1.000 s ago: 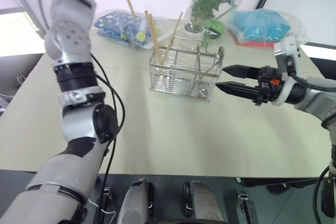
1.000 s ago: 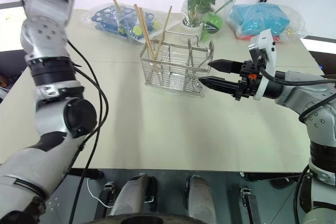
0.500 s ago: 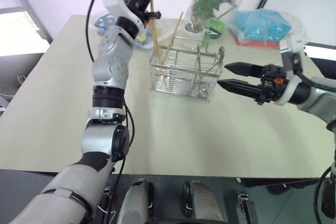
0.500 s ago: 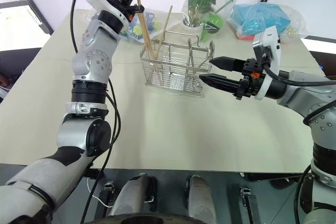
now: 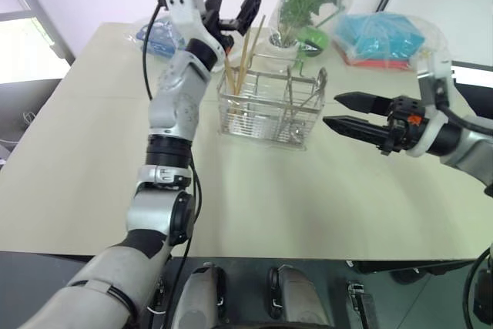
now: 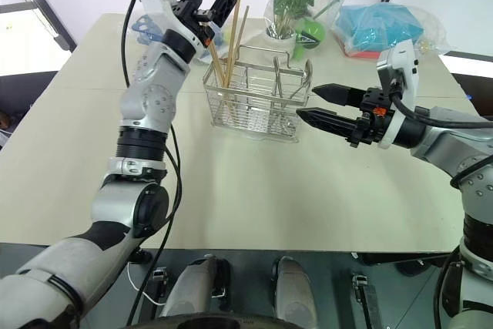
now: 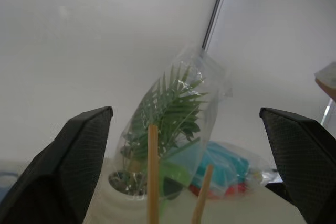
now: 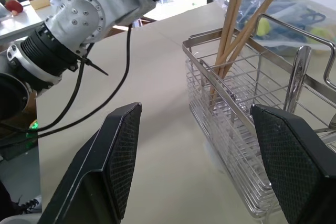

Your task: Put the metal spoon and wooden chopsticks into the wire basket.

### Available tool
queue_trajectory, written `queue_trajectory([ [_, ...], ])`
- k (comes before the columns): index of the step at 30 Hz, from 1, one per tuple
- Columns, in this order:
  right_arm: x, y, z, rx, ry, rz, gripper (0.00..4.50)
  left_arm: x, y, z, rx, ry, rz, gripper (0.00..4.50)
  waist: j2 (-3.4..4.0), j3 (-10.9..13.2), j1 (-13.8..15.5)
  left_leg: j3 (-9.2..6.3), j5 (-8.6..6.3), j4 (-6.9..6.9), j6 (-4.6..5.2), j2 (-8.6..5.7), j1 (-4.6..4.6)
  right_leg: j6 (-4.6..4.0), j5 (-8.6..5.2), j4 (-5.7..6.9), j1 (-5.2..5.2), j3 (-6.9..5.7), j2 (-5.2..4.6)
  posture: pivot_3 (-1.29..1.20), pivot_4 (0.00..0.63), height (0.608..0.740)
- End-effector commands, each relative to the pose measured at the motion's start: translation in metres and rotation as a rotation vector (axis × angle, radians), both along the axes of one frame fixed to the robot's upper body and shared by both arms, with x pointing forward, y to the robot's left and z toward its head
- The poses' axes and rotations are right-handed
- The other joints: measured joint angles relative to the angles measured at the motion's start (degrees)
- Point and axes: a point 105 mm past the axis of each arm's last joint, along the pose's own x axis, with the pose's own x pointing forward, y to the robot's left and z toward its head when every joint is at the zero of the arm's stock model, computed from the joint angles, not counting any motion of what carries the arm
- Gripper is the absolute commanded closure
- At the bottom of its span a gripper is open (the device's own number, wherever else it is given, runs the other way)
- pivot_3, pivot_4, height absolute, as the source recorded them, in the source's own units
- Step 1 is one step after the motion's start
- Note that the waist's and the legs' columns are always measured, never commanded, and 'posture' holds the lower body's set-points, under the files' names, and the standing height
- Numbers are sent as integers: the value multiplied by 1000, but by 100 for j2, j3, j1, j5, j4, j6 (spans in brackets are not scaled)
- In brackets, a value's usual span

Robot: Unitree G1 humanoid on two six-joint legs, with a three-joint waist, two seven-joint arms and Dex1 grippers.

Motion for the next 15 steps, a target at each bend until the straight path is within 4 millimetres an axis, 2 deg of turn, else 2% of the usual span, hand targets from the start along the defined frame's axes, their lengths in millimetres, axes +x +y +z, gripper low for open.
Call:
queue_trajectory([
  [1, 2, -3, 2, -32, -46, -8, 1098, -32, 12, 24, 167, -107, -89, 55, 1, -1, -5, 0, 0, -1, 0, 2, 0, 0, 0, 0, -1, 0, 2, 0, 150, 720],
  [3, 8, -10, -3, -63, -46, -36, 1098, -59, 34, 21, 412, -158, -163, 55, 3, 0, -65, 1, 0, -3, -1, 5, 1, -1, -1, 1, -3, 1, 7, 0, 150, 720],
  [8, 18, -30, -6, -110, -51, -78, 1098, -100, 82, -13, 812, -85, -262, 55, 14, -2, -100, 6, 4, -8, -8, 6, 1, -4, -2, 2, -8, 2, 7, 0, 150, 720],
  [11, 24, -41, -9, -135, -45, -98, 1098, -109, 113, -29, 917, 16, -227, 55, 15, -1, -84, 7, 2, -7, -9, 4, 1, -21, -12, -3, -7, 2, 0, 0, 150, 720],
  [15, 28, -45, -12, -144, -37, -91, 1098, -114, 132, -51, 1008, 100, -178, 55, 16, 0, -78, 7, 1, -8, -9, 2, 1, -24, -14, -3, -8, 2, -6, 0, 150, 720],
])
